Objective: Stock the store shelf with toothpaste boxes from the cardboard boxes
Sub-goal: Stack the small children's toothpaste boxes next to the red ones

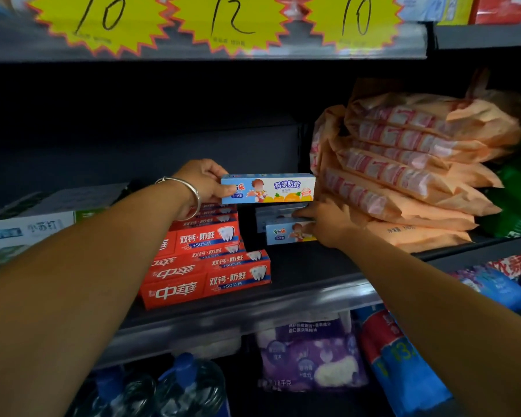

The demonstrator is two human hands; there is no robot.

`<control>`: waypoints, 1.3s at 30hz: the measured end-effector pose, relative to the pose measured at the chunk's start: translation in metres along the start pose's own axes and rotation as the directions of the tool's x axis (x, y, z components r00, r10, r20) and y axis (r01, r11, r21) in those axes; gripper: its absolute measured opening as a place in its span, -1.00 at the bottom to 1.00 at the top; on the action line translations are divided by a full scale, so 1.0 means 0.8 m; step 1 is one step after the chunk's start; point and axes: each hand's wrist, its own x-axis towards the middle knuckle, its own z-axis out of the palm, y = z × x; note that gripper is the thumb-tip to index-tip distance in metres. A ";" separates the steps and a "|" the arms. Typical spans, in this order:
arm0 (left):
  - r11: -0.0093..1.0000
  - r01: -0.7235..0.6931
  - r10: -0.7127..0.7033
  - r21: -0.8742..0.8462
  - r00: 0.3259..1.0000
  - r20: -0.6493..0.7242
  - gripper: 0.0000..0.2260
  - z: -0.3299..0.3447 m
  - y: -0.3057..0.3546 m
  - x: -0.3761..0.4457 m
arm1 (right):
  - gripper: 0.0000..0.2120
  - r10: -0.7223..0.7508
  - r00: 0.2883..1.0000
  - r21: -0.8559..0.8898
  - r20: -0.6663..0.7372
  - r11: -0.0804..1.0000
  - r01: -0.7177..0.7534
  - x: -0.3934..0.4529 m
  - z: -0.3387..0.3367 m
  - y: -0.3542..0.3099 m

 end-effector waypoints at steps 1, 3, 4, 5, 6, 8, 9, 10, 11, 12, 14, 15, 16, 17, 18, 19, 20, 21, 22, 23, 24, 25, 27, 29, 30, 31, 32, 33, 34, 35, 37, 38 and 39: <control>1.000 -0.004 0.004 -0.001 1.000 -0.016 -0.81 0.002 0.000 0.004 | -0.61 -0.002 1.000 -0.007 -0.002 1.000 0.002 0.003 0.002 -0.001; 1.000 -0.006 0.006 0.008 0.999 -0.047 -0.80 0.008 0.002 0.011 | -0.61 -0.016 1.000 -0.029 -0.026 0.999 0.015 0.008 0.006 -0.005; 1.000 -0.005 0.006 0.013 0.998 -0.063 -0.79 0.011 0.002 0.015 | -0.61 -0.025 0.999 -0.043 -0.035 0.999 0.024 0.010 0.008 -0.007; 1.000 -0.005 0.006 0.018 0.997 -0.079 -0.79 0.014 0.002 0.020 | -0.62 -0.033 0.999 -0.053 -0.039 0.998 0.031 0.014 0.010 -0.008; 1.000 -0.003 0.006 0.025 0.996 -0.094 -0.78 0.017 0.001 0.024 | -0.62 -0.041 0.998 -0.060 -0.037 0.997 0.039 0.018 0.013 -0.008; 0.999 -0.001 0.006 0.047 0.993 -0.116 -0.78 0.024 0.002 0.032 | -0.63 -0.059 0.998 -0.077 -0.034 0.996 0.056 0.026 0.020 -0.007; 0.998 -0.002 0.009 0.060 0.992 -0.123 -0.77 0.028 0.002 0.035 | -0.63 -0.066 0.997 -0.083 -0.034 0.995 0.063 0.030 0.024 -0.006; 0.997 0.000 0.009 0.073 0.992 -0.127 -0.77 0.031 0.001 0.040 | -0.63 -0.067 0.997 -0.083 -0.028 0.994 0.065 0.034 0.027 -0.005; 0.996 0.003 0.008 0.085 0.992 -0.129 -0.78 0.034 0.000 0.045 | -0.63 -0.065 0.998 -0.079 -0.021 0.995 0.063 0.038 0.029 -0.004; 0.995 0.007 0.005 0.095 0.992 -0.129 -0.80 0.037 -0.001 0.050 | -0.63 -0.064 0.998 -0.078 -0.012 0.995 0.063 0.041 0.031 -0.002; 0.993 0.014 0.002 0.117 0.992 -0.130 -0.80 0.043 -0.001 0.057 | -0.62 -0.063 0.998 -0.081 0.007 0.995 0.064 0.047 0.035 0.000; 0.991 0.017 0.000 0.131 0.991 -0.132 -0.77 0.046 -0.002 0.061 | -0.61 -0.061 0.998 -0.081 0.014 0.995 0.062 0.049 0.037 0.001; 0.989 0.020 0.000 0.150 0.991 -0.135 -0.74 0.050 -0.002 0.064 | -0.61 -0.059 0.998 -0.081 0.017 0.995 0.060 0.050 0.040 0.002; 0.985 0.021 0.003 0.169 0.991 -0.137 -0.71 0.053 -0.002 0.066 | -0.60 -0.060 0.998 -0.085 0.016 0.994 0.061 0.052 0.042 0.003; 0.983 0.023 0.002 0.183 0.991 -0.137 -0.69 0.056 -0.002 0.069 | -0.58 -0.067 0.998 -0.099 0.010 0.993 0.068 0.054 0.044 0.004; 0.981 0.026 0.000 0.192 0.991 -0.136 -0.68 0.059 -0.001 0.070 | -0.57 -0.078 0.997 -0.124 0.001 0.989 0.078 0.055 0.046 0.004; 0.980 0.032 -0.005 0.198 0.991 -0.137 -0.67 0.062 -0.001 0.073 | -0.56 -0.089 0.996 -0.153 -0.006 0.984 0.087 0.055 0.047 0.004; 0.977 0.037 -0.008 0.208 0.990 -0.138 -0.66 0.064 0.000 0.074 | -0.56 -0.098 0.995 -0.184 -0.008 0.978 0.095 0.055 0.046 0.003; 0.973 0.039 -0.008 0.229 0.991 -0.136 -0.66 0.067 0.001 0.075 | -0.56 -0.107 0.994 -0.217 -0.003 0.971 0.104 0.054 0.045 0.002; 0.965 0.038 -0.002 0.259 0.991 -0.135 -0.65 0.069 0.002 0.075 | -0.56 -0.119 0.993 -0.253 0.005 0.960 0.116 0.053 0.044 0.000; 0.957 0.036 0.004 0.286 0.990 -0.138 -0.65 0.071 0.003 0.074 | -0.56 -0.130 0.991 -0.287 0.009 0.950 0.127 0.053 0.044 -0.002; 0.952 0.035 0.009 0.304 0.990 -0.142 -0.64 0.073 0.004 0.074 | -0.56 -0.137 0.991 -0.315 0.008 0.940 0.132 0.052 0.044 -0.003; 0.943 0.035 0.015 0.330 0.989 -0.148 -0.64 0.077 0.005 0.074 | -0.59 -0.140 0.990 -0.356 -0.003 0.925 0.130 0.051 0.044 -0.007; 0.931 0.032 0.023 0.364 0.989 -0.146 -0.64 0.079 0.005 0.075 | -0.62 -0.146 0.989 -0.393 -0.019 0.911 0.127 0.053 0.046 -0.009; 0.927 0.034 0.021 0.375 0.990 -0.143 -0.65 0.080 0.006 0.076 | -0.63 -0.149 0.989 -0.404 -0.023 0.906 0.127 0.054 0.047 -0.010; 0.922 0.035 0.020 0.385 0.990 -0.138 -0.66 0.081 0.006 0.076 | -0.63 -0.151 0.988 -0.408 -0.025 0.904 0.127 0.056 0.047 -0.010; 0.917 0.035 0.019 0.397 0.991 -0.132 -0.66 0.081 0.006 0.077 | -0.64 -0.152 0.988 -0.406 -0.025 0.905 0.129 0.057 0.048 -0.010; 0.912 0.032 0.021 0.408 0.992 -0.126 -0.66 0.081 0.005 0.078 | -0.65 -0.155 0.988 -0.403 -0.025 0.906 0.132 0.058 0.048 -0.010; 0.912 0.029 0.023 0.409 0.992 -0.123 -0.67 0.082 0.004 0.079 | -0.66 -0.160 0.987 -0.401 -0.025 0.906 0.136 0.058 0.048 -0.010; 0.915 0.025 0.027 0.402 0.992 -0.122 -0.68 0.082 0.003 0.081 | -0.66 -0.165 0.986 -0.402 -0.026 0.905 0.141 0.059 0.048 -0.010; 0.925 0.008 0.042 0.379 0.991 -0.124 -0.68 0.083 0.000 0.085 | -0.66 -0.173 0.985 -0.408 -0.024 0.901 0.148 0.059 0.048 -0.012; 0.928 0.002 0.046 0.373 0.992 -0.120 -0.67 0.085 0.000 0.086 | -0.66 -0.176 0.984 -0.414 -0.024 0.898 0.150 0.059 0.049 -0.012; 0.928 -0.002 0.048 0.372 0.992 -0.116 -0.66 0.086 0.000 0.087 | -0.66 -0.178 0.984 -0.425 -0.021 0.892 0.152 0.059 0.049 -0.013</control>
